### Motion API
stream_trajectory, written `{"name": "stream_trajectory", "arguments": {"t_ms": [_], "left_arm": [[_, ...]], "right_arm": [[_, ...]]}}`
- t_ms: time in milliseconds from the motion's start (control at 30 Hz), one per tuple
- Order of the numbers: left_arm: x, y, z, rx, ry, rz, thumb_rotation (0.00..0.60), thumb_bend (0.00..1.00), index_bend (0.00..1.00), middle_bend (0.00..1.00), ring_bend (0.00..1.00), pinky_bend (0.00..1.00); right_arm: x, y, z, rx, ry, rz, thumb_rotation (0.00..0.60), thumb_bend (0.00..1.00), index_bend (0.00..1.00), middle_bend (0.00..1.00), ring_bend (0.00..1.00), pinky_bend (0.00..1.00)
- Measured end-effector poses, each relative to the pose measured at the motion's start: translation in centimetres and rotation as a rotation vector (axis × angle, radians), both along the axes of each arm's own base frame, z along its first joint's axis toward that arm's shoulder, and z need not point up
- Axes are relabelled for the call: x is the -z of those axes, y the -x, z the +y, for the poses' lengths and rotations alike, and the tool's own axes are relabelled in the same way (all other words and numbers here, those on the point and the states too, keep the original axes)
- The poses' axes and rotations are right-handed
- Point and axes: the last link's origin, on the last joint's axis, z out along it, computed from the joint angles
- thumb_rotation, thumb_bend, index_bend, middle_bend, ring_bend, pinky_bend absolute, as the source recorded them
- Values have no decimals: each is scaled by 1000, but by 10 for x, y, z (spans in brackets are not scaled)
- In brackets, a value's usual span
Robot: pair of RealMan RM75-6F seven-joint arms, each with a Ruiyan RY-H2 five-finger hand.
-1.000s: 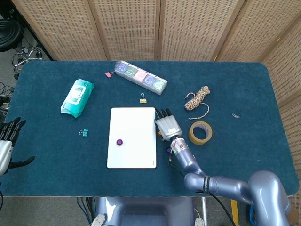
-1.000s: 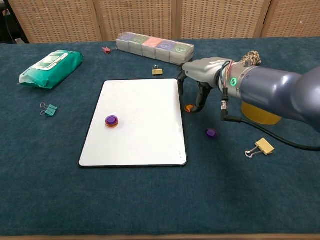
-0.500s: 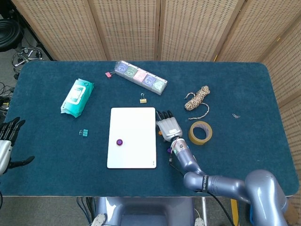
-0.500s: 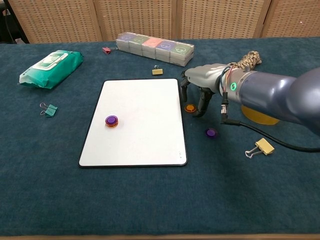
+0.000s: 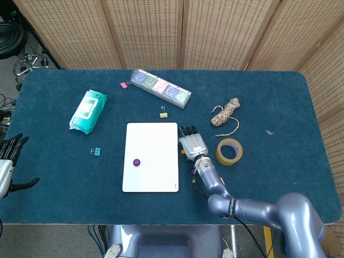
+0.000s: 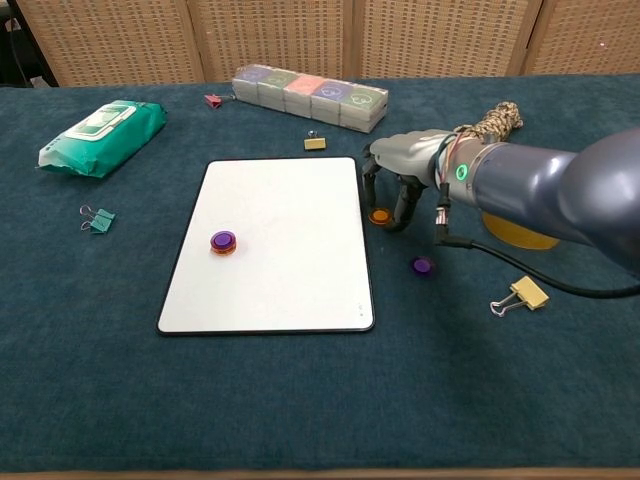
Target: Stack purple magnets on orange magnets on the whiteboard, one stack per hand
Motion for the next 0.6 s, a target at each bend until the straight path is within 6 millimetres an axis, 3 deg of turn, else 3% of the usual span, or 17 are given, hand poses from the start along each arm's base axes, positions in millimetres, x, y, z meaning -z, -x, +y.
{"name": "stream_trajectory", "arguments": {"t_ms": [600], "left_arm": [[2, -1, 0, 4, 7, 0, 600, 74, 0, 0, 0, 0]], "right_arm": [[2, 3, 2, 31, -23, -36, 600, 365, 479, 0, 0, 0]]}}
